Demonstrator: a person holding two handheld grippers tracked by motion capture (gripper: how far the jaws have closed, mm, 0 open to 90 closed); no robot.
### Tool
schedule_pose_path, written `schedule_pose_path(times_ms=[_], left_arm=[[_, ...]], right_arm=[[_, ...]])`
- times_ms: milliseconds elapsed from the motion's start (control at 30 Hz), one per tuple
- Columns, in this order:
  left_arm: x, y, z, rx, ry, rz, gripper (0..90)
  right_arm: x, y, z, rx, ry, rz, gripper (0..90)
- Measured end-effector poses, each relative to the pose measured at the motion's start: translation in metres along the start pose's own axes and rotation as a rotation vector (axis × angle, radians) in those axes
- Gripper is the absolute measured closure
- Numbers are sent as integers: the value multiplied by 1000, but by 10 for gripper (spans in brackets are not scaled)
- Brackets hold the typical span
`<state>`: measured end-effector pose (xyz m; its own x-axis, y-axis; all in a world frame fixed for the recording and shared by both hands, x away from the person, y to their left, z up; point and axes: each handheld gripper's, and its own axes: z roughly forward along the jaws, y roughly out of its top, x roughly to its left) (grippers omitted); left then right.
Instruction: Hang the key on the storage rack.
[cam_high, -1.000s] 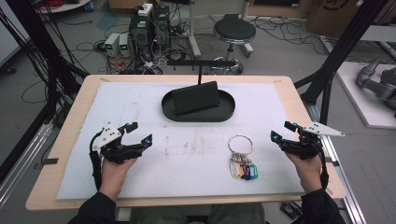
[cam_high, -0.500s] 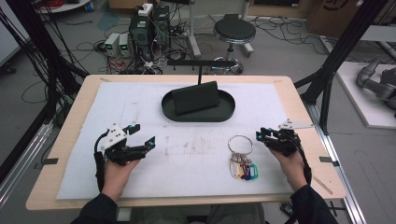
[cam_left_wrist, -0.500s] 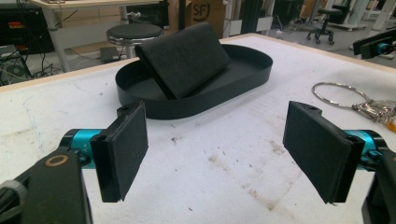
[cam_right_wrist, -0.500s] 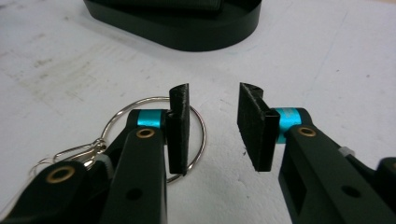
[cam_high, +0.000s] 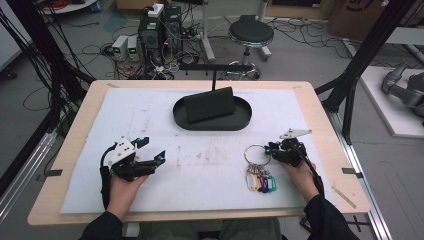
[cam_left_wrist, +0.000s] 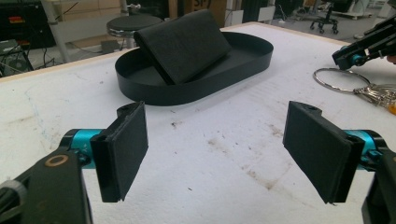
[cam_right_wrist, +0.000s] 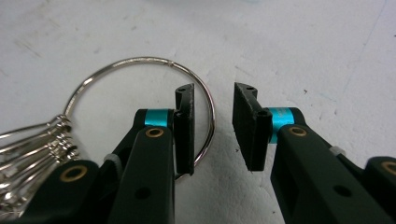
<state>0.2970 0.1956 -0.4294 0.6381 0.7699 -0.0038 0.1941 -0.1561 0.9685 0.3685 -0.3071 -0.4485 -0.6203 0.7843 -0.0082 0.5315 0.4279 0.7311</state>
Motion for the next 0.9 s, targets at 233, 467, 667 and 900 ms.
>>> schedule_pose_path(times_ms=[233,467,667,900], left_arm=[[-3,-2,4,20,-10,17,222],[-5,-3,6,37,-14,27,229],[-7,-3,7,37,-25,41,261],[-9,-2,8,42,-31,54,274]], right_arm=[[-1,-1,4,23,-4,22,785],[-4,0,2,23,3,52,877],[-6,4,-14,-81,-4,80,878],[1,10,-29,-198,27,101,877]])
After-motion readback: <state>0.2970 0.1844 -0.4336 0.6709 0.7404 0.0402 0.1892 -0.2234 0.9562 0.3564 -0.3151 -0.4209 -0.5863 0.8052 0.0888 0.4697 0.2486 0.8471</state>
